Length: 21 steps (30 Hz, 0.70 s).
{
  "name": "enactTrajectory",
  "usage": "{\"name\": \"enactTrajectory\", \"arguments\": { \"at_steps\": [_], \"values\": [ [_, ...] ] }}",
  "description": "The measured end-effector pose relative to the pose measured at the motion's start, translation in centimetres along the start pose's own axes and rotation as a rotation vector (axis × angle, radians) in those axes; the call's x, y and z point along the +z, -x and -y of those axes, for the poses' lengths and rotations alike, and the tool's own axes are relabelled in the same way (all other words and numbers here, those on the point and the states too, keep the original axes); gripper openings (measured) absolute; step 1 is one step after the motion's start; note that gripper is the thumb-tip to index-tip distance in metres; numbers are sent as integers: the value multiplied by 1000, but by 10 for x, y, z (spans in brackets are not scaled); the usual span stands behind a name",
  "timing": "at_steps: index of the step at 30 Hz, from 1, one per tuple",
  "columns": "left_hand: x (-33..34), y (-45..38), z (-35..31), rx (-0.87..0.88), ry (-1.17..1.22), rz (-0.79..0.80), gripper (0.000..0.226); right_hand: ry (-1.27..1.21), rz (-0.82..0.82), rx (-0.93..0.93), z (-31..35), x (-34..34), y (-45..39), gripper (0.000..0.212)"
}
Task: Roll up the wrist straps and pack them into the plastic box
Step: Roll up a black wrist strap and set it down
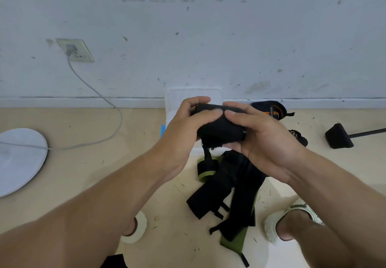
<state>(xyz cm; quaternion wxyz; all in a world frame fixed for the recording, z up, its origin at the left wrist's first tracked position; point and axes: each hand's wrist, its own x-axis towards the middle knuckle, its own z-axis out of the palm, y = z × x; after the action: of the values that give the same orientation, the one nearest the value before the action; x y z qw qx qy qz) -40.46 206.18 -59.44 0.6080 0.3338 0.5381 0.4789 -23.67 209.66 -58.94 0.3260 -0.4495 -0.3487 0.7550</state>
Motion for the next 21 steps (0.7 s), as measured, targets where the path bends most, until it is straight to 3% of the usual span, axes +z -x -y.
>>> {"name": "enactTrajectory", "arguments": {
  "at_steps": [7,16,21],
  "values": [
    [11,6,4,-70,-68,-142,23,198,-51,-104,-15,11,2,70],
    [19,17,19,88,-7,-314,22,115,-127,-56,-34,36,4,59],
    [25,19,20,105,-68,-404,14,331,-161,-223,-40,42,14,48]
  ]
}}
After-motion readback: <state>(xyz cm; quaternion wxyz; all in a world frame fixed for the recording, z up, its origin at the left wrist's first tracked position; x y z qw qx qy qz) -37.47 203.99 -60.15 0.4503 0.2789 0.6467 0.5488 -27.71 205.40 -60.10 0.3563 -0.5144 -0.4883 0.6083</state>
